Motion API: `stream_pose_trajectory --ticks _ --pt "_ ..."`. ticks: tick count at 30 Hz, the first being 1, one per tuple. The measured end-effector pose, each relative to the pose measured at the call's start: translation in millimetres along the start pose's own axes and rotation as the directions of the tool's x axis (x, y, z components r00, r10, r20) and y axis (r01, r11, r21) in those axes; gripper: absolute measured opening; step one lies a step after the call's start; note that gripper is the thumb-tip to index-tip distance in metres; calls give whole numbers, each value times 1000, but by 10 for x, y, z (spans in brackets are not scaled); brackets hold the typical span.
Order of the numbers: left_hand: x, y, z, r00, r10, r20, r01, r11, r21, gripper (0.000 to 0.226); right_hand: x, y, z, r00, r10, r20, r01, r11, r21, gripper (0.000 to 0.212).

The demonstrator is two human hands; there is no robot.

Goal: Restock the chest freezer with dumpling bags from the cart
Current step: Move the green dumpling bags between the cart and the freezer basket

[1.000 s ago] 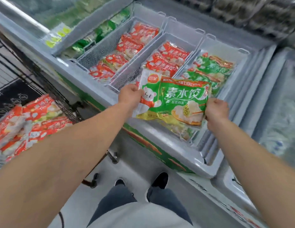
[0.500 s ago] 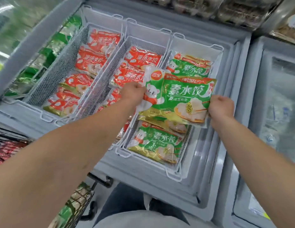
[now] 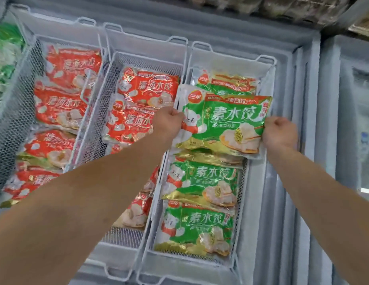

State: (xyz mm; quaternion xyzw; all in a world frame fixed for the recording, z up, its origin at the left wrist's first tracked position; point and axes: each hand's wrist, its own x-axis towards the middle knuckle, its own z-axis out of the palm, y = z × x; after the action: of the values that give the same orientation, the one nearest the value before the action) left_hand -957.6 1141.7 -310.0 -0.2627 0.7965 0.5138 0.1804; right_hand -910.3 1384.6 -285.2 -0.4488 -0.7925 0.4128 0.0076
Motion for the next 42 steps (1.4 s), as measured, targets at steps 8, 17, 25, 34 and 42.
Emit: stream_pose_trajectory --ticks 8,17,25,34,42 --pt "788 358 371 995 100 24 -101 990 96 10 776 -311 424 996 -46 -71 42 998 -53 31" --pt "1023 178 740 754 491 436 -654 494 573 67 885 -80 762 867 -275 416 460 761 -457 67" --pt "1079 12 749 750 394 530 -660 409 630 84 915 81 884 837 -204 507 489 696 -526 90" --pt "717 320 441 753 414 512 -658 478 582 65 411 0 618 834 -267 484 499 739 -453 73" --pt "-240 54 -223 802 420 426 -596 511 619 57 -595 127 166 746 -320 584 618 661 -427 66"
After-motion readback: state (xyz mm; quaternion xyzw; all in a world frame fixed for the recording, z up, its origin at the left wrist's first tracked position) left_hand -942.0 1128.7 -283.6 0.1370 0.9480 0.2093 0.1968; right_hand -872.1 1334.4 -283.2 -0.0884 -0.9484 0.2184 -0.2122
